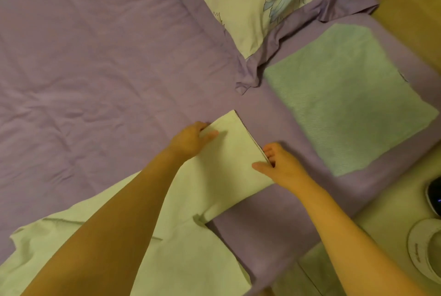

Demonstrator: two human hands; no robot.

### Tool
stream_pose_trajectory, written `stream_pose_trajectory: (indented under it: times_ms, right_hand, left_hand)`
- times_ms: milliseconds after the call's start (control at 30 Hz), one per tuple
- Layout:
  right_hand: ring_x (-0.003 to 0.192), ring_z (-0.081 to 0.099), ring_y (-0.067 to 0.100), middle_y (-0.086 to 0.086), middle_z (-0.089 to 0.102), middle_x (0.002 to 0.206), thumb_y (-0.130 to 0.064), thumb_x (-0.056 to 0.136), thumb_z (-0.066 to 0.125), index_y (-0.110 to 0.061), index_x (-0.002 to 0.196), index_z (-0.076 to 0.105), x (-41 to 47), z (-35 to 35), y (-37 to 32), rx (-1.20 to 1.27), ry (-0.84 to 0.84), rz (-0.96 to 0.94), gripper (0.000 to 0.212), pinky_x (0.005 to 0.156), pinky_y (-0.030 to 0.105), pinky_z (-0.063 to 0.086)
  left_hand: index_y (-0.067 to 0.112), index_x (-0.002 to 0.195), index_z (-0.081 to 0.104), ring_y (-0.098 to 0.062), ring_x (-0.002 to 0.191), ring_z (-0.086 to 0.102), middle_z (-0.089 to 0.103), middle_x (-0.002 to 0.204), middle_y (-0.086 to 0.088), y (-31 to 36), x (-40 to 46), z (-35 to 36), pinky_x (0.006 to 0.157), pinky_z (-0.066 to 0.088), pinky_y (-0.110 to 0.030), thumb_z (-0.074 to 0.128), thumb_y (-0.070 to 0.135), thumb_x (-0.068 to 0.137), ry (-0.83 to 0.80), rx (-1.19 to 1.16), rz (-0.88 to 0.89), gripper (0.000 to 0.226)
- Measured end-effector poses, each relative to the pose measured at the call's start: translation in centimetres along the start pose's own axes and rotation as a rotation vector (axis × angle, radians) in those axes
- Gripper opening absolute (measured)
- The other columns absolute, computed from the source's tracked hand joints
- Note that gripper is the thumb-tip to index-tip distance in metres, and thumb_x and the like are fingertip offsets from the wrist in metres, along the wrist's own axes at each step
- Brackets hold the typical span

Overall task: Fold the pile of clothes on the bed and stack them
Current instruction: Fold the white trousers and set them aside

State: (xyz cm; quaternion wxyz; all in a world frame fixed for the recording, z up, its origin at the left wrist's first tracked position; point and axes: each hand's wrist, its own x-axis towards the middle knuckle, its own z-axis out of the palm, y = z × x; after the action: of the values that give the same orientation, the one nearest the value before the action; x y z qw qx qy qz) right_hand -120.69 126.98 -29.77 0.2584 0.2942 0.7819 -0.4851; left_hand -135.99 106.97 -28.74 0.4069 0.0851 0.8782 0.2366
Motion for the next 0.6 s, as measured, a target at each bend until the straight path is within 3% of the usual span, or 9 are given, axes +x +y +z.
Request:
stream_pose_trajectory:
  times_ms: [100, 233, 300, 433, 533, 600]
  right_hand:
    - [0.090, 0.060, 0.024, 0.001, 0.060, 0.106, -0.039, 0.088, 0.063, -0.013, 0.124, 0.043, -0.9, 1.5, 1.0, -0.148, 0.202, 0.022, 0.048, 0.067, 0.033, 0.046]
    - [0.080, 0.061, 0.032, 0.010, 0.065, 0.091, -0.048, 0.094, 0.047, -0.010, 0.112, 0.047, -2.3, 3.6, 1.8, -0.376, 0.289, 0.103, 0.042, 0.054, 0.032, 0.034]
    - [0.076, 0.054, 0.027, 0.011, 0.059, 0.089, -0.036, 0.097, 0.049, -0.007, 0.108, 0.049, -2.5, 3.8, 1.9, -0.266, 0.266, 0.026, 0.031, 0.057, 0.031, 0.031]
    - [0.084, 0.046, 0.020, 0.010, 0.051, 0.106, -0.014, 0.095, 0.054, -0.001, 0.112, 0.052, -2.3, 3.2, 2.3, 0.000, 0.334, -0.058, 0.021, 0.067, 0.025, 0.032]
    - [0.091, 0.053, 0.028, 0.014, 0.055, 0.112, -0.021, 0.094, 0.058, -0.002, 0.117, 0.050, -2.2, 3.4, 2.5, -0.004, 0.317, 0.007, 0.031, 0.071, 0.030, 0.040]
    - [0.083, 0.056, 0.031, 0.011, 0.059, 0.092, -0.032, 0.093, 0.057, -0.003, 0.106, 0.051, -2.2, 3.2, 2.5, -0.111, 0.285, 0.026, 0.033, 0.064, 0.036, 0.042]
  left_hand:
    - [0.022, 0.123, 0.057, -0.030, 0.115, 0.054, 0.061, 0.126, -0.006, -2.2, 0.3, -0.5, 0.100, 0.040, -0.043, 0.032, 0.052, 0.099, 0.147, 0.064, -0.123, 0.046]
    - [0.027, 0.123, 0.057, -0.030, 0.109, 0.055, 0.063, 0.118, -0.005, -7.0, -1.6, -1.7, 0.094, 0.043, -0.039, 0.039, 0.053, 0.097, 0.078, 0.257, -0.223, 0.041]
    - [0.030, 0.128, 0.055, -0.028, 0.108, 0.056, 0.063, 0.116, -0.003, -8.3, -2.6, -1.5, 0.095, 0.044, -0.039, 0.050, 0.047, 0.094, 0.047, 0.265, -0.212, 0.039]
    - [0.024, 0.126, 0.059, -0.030, 0.106, 0.058, 0.066, 0.115, -0.006, -8.2, -2.9, -0.4, 0.093, 0.044, -0.039, 0.057, 0.037, 0.093, 0.242, 0.100, -0.178, 0.036]
    - [0.024, 0.132, 0.053, -0.032, 0.112, 0.056, 0.063, 0.121, -0.009, -6.9, -2.1, 0.7, 0.099, 0.041, -0.042, 0.054, 0.042, 0.094, 0.198, 0.133, -0.163, 0.043]
    - [0.020, 0.130, 0.054, -0.034, 0.110, 0.056, 0.063, 0.119, -0.011, -5.8, -1.3, 1.2, 0.099, 0.039, -0.042, 0.053, 0.041, 0.095, 0.199, 0.119, -0.118, 0.041]
